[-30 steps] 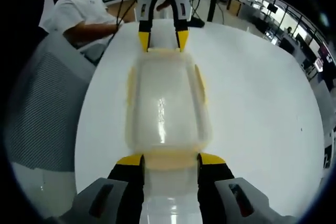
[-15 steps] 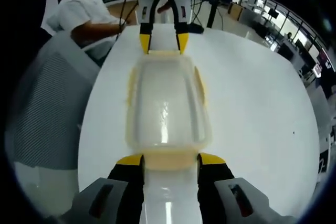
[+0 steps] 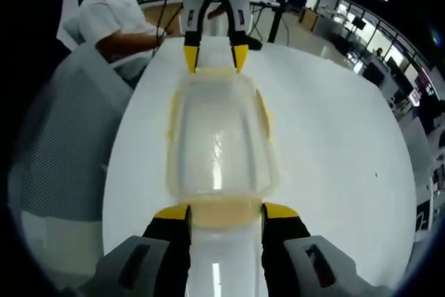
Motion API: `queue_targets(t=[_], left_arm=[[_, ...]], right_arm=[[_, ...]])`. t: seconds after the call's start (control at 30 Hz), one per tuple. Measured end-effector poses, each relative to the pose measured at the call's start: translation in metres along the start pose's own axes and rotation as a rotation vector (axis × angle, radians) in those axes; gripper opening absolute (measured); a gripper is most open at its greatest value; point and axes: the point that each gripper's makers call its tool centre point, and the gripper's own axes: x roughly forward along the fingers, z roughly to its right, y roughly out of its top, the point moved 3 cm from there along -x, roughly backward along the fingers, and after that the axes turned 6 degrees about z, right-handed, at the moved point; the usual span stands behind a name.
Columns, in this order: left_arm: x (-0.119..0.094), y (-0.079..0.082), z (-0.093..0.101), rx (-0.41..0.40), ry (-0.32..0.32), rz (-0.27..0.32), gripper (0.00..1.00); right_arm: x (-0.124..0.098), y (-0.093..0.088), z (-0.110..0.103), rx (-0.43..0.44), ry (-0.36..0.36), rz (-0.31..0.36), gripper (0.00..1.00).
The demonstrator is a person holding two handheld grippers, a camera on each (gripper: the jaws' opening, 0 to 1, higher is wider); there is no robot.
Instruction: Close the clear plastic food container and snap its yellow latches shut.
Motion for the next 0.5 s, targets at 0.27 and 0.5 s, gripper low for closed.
queue_targets(t=[0.27, 0.5], left_arm=[[0.006, 0.019, -0.003, 0.016, -0.001, -0.003, 0.38], [0.011, 0.034, 0.000, 0.019, -0.008, 0.000, 0.38]], right_arm=[[-0.017, -0.010, 0.001, -0.001, -0.014, 0.003, 0.39], [-0.027, -0.020, 0.000, 0.006, -0.009, -0.003, 0.39]])
